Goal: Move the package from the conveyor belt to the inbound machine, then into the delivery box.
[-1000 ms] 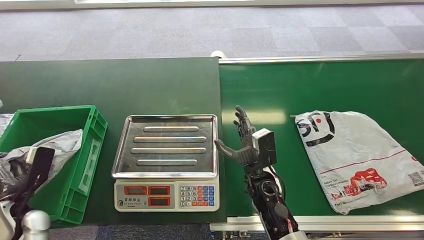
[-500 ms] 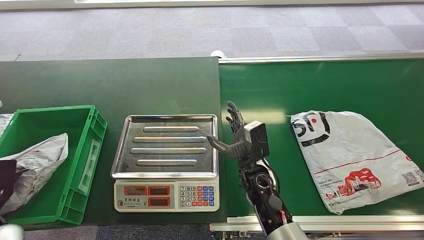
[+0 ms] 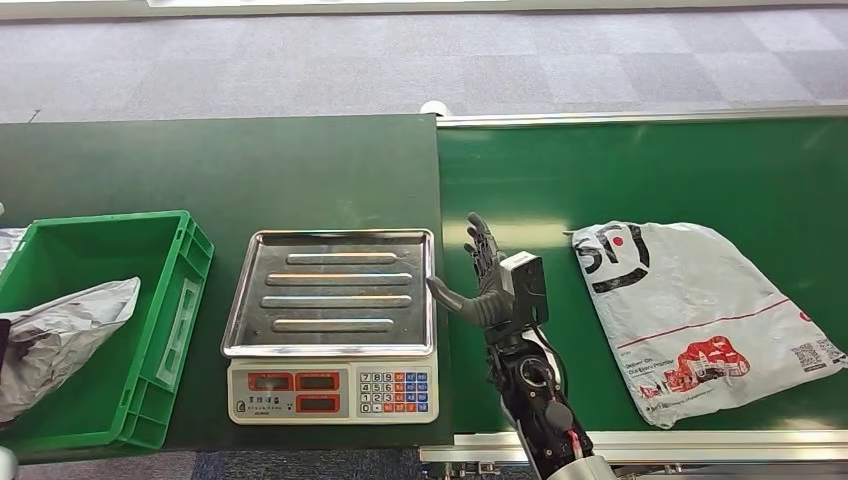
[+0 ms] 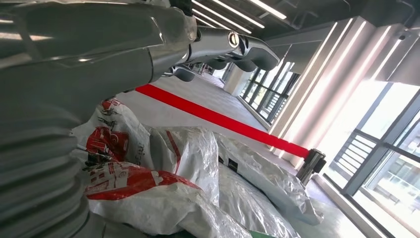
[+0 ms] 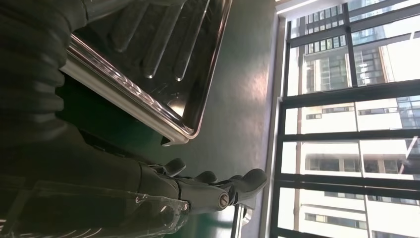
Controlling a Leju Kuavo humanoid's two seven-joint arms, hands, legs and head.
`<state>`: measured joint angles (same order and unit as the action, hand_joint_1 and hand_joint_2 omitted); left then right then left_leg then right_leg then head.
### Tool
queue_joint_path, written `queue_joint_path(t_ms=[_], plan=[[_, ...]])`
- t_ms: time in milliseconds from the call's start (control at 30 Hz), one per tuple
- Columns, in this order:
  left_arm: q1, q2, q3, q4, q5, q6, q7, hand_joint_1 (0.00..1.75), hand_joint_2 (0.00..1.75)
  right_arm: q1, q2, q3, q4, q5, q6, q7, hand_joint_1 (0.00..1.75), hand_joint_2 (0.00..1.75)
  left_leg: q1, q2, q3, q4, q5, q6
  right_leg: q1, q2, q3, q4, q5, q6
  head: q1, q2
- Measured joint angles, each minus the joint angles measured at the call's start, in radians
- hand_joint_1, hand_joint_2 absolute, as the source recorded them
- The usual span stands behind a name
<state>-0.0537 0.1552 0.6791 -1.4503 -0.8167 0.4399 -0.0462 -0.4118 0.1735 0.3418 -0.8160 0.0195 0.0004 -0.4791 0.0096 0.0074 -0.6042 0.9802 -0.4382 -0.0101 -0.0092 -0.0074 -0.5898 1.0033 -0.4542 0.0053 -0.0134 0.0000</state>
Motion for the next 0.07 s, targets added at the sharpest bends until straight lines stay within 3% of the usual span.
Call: queue_joint_path(t_ms=[67], plan=[[0.000, 0.002, -0.003, 0.004, 0.000, 0.001, 0.000, 0.00, 1.75, 0.000, -0.001, 0.000, 0.000, 0.000, 0.000, 0.000, 0.00, 1.75, 0.000, 0.000, 0.000, 0.000, 0.000, 0.000, 0.000, 0.000, 0.000, 0.000, 0.000, 0.000, 0.000, 0.000]])
